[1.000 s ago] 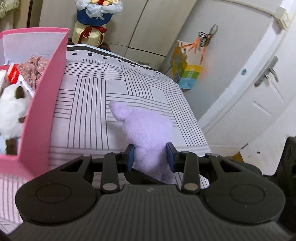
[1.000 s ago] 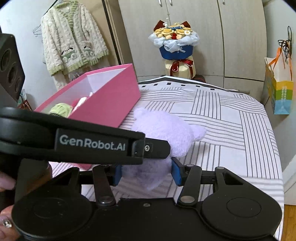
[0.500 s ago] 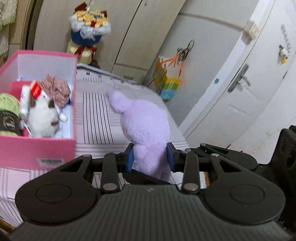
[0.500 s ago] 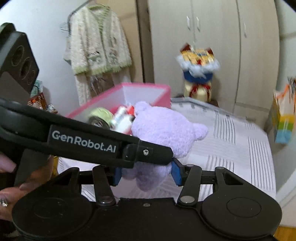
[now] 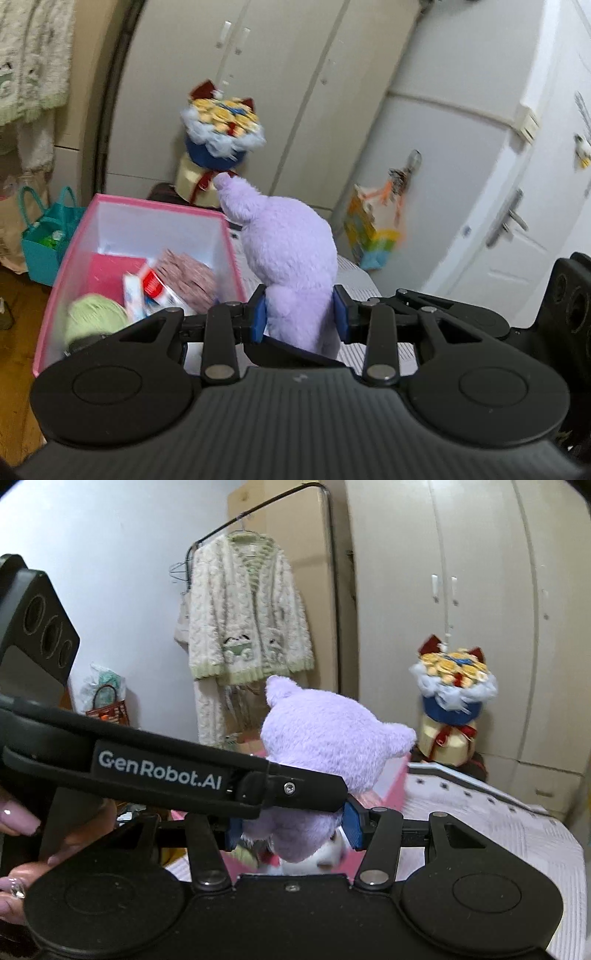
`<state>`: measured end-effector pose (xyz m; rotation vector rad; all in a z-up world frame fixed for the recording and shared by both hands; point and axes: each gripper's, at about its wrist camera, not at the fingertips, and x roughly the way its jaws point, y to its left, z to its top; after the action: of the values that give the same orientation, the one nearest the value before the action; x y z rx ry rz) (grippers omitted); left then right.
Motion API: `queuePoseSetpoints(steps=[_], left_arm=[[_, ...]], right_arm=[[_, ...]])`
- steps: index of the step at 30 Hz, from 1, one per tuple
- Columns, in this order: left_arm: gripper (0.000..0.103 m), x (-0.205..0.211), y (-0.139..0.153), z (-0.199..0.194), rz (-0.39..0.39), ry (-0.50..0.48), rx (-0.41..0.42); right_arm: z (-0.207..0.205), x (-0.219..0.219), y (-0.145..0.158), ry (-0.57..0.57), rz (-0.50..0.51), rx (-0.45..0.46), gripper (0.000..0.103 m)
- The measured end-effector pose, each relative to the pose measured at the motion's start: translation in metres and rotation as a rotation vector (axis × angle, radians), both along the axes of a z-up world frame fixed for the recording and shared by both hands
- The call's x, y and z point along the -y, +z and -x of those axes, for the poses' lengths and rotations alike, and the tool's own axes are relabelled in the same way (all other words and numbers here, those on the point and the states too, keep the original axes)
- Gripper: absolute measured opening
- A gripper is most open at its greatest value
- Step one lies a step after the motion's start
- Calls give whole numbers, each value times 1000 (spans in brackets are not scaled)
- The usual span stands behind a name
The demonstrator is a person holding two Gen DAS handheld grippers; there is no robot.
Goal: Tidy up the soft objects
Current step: 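Carry the lavender plush bear with the left gripper over the pink box, then lower the plush bear into the box and open the left gripper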
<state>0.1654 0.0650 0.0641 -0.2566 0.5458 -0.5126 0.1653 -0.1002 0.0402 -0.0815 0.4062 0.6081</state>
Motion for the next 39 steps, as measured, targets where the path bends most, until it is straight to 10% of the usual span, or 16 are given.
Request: queuePoseSetpoints(steps=[20,39], left_arm=[[34,-43,-59,-119,93,121,-215],[58,-49,-77,-121,-2,310,-213]], right_arm=[[-123,-41,-47,102,-103,-310,57],[-124,-44,-67,-51,79,-250,67]])
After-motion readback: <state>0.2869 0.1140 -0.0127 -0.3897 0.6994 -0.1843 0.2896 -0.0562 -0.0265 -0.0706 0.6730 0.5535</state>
